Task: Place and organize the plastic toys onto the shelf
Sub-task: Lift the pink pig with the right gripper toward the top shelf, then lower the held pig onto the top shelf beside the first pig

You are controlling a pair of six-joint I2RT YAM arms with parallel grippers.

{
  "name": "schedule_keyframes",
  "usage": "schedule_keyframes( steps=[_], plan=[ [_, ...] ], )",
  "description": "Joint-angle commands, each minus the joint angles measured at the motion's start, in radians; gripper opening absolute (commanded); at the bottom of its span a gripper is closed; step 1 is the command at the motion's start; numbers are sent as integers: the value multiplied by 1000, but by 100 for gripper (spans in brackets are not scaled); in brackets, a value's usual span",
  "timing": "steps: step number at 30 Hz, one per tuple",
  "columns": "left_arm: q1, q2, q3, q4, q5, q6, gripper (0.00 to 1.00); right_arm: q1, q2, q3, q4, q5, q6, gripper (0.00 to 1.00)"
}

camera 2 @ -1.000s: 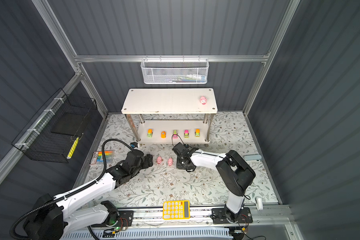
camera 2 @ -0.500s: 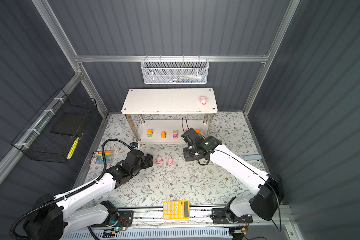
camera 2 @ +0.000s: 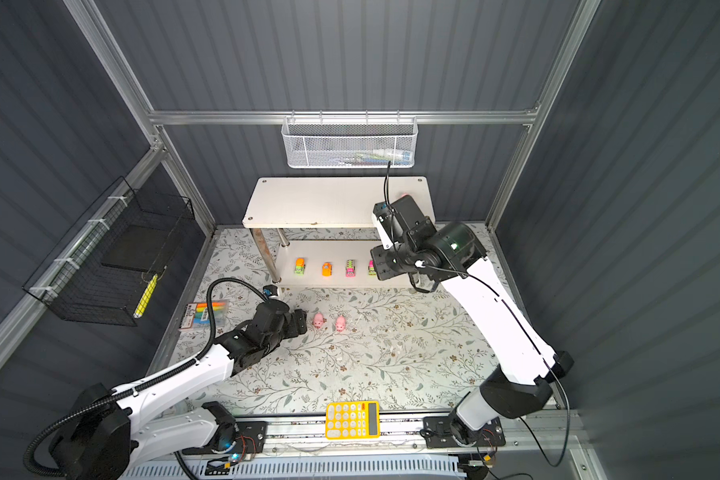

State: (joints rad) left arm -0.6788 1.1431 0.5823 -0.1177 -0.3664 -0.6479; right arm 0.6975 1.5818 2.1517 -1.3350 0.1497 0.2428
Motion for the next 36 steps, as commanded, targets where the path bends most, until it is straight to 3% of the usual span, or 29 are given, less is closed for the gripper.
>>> schedule_keyframes(
  steps=[1, 7, 17, 36],
  plan=[
    [9, -13, -5, 7, 4, 4, 88, -29, 61, 129, -87, 31, -61, 31],
    [10, -10, -10, 13, 9, 3, 88, -97, 147, 278, -49, -4, -66, 32],
    [10, -3, -24, 26, 14, -5, 88, -166, 218, 317, 84, -65, -60, 34],
    [12, -13, -50, 41, 15, -17, 88, -236, 388, 448, 131, -100, -83, 34]
  ],
)
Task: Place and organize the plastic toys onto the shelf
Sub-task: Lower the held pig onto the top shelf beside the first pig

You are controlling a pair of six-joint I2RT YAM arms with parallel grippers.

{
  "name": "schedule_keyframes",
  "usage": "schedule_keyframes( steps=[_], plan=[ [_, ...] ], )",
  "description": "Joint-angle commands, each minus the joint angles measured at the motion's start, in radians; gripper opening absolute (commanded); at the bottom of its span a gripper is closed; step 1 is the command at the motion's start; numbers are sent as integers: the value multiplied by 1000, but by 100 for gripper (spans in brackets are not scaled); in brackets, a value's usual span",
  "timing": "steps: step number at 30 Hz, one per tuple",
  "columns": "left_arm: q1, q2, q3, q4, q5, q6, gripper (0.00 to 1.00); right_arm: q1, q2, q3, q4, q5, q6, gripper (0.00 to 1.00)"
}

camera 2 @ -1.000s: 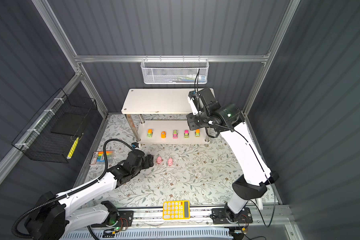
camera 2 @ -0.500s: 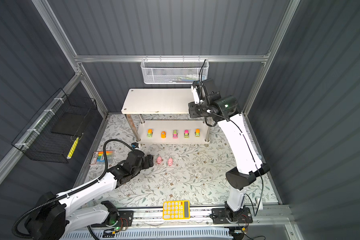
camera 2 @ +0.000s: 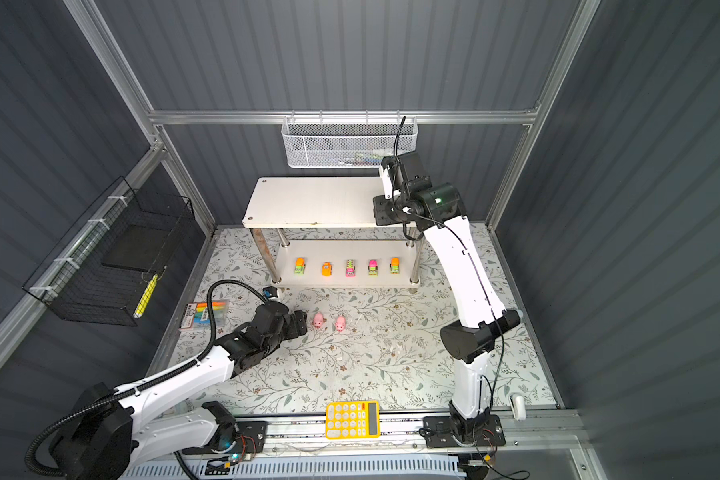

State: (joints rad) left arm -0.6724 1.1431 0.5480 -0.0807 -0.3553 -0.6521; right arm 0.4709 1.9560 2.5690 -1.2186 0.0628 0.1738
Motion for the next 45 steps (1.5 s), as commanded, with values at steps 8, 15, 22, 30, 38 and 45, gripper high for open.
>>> schedule_keyframes(
  steps=[8, 15, 22, 30, 38, 45],
  plan=[
    [7, -15, -13, -2, 0, -8, 88, -19, 42, 43, 37, -23, -12, 35],
    [10, -12, -15, -1, 1, -7, 88, -21, 60, 54, 44, -32, -18, 35],
    [13, -15, -19, 0, 2, -7, 88, -27, 79, 62, 53, -29, -20, 35],
    [19, -23, -28, -1, 0, -8, 88, -31, 98, 65, 62, -35, -20, 36],
    [27, -16, -33, 6, 7, -10, 88, -40, 115, 66, 80, -46, -17, 36],
    [35, -11, -43, 17, 13, -11, 88, -45, 128, 75, 91, -55, -16, 36]
  ],
)
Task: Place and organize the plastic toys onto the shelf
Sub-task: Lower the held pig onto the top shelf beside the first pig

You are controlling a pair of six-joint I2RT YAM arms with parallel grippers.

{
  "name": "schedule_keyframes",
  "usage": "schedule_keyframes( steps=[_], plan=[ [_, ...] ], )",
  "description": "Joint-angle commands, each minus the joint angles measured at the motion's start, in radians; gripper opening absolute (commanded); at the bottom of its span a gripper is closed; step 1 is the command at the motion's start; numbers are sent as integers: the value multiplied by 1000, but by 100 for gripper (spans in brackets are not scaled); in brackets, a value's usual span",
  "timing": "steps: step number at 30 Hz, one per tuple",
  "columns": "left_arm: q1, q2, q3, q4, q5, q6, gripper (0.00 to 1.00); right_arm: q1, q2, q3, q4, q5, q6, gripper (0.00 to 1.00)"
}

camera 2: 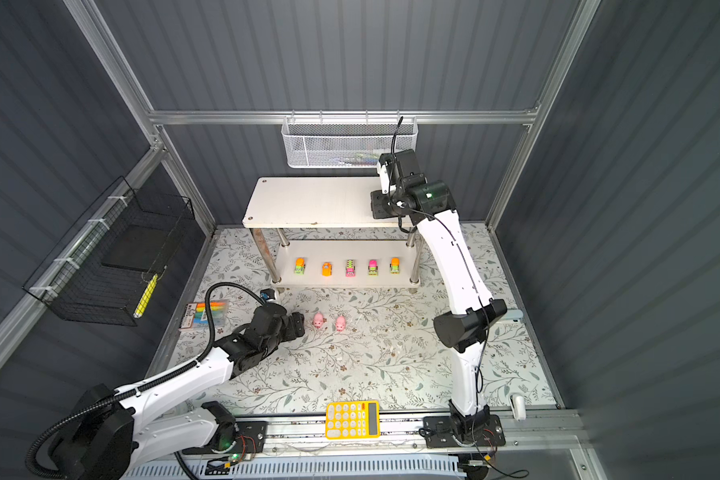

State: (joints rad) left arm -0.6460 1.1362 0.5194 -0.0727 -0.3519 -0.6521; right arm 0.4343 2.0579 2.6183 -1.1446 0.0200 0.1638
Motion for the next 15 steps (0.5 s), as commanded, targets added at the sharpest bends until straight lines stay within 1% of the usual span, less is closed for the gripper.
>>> schedule_keyframes(
  steps=[1, 12, 15],
  plan=[
    [10, -3, -14, 11, 11, -11, 88, -8, 29, 29, 17, -15, -5, 36],
    [23, 15, -16, 27, 26, -10, 88, -15, 50, 42, 28, -26, -4, 37],
    [26, 14, -16, 27, 27, -9, 88, -16, 50, 42, 28, -29, -3, 40]
  ],
)
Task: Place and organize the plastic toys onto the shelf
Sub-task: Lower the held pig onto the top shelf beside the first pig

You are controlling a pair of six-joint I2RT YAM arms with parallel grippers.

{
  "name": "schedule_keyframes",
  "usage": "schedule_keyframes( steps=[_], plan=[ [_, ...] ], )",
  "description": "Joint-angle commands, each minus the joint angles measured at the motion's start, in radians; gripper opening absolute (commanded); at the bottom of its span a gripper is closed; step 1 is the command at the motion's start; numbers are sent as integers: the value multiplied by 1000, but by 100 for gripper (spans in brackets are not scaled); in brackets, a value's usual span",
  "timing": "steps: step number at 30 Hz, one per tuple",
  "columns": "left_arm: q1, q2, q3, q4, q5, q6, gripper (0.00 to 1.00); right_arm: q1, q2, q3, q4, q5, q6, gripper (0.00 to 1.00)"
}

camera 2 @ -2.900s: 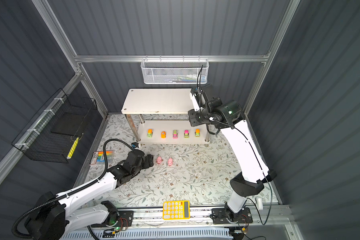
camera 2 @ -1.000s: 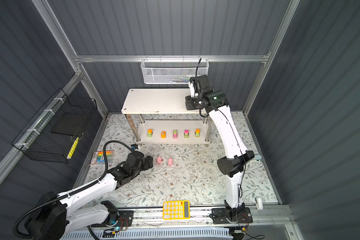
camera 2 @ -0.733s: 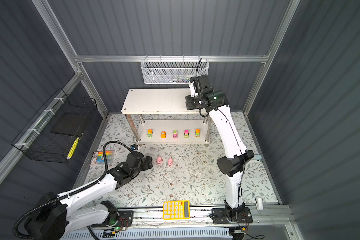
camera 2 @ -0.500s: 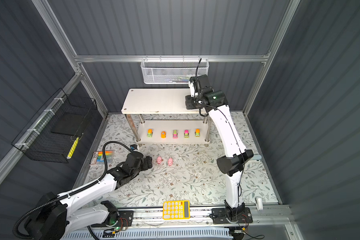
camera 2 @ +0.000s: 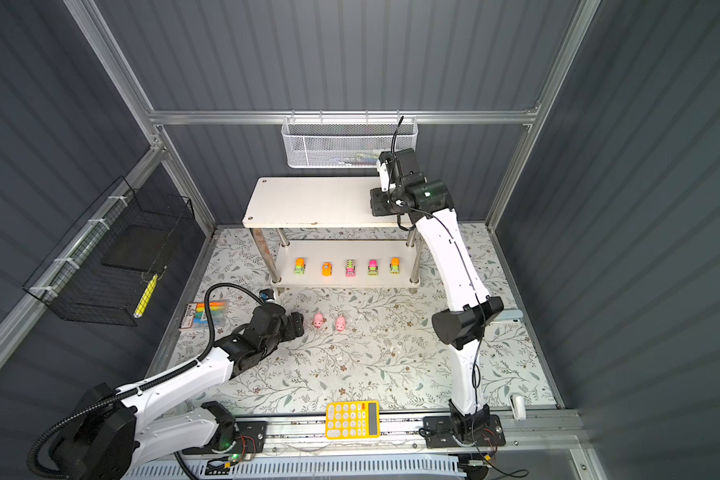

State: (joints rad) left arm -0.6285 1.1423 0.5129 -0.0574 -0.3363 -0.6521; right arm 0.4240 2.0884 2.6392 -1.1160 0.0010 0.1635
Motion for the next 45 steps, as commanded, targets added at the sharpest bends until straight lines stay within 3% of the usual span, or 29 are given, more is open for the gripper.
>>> schedule_keyframes(
  steps=[1, 21, 45],
  plan=[
    [9, 8, -10, 11, 13, -10, 88, -5, 19, 22, -1, -10, -2, 42],
    [13, -10, -11, 1, 20, -15, 88, -7, -92, -39, 73, -87, 31, 62],
    [14, -18, -20, 1, 20, -20, 88, -8, -104, -129, 76, -107, 42, 67]
  ],
)
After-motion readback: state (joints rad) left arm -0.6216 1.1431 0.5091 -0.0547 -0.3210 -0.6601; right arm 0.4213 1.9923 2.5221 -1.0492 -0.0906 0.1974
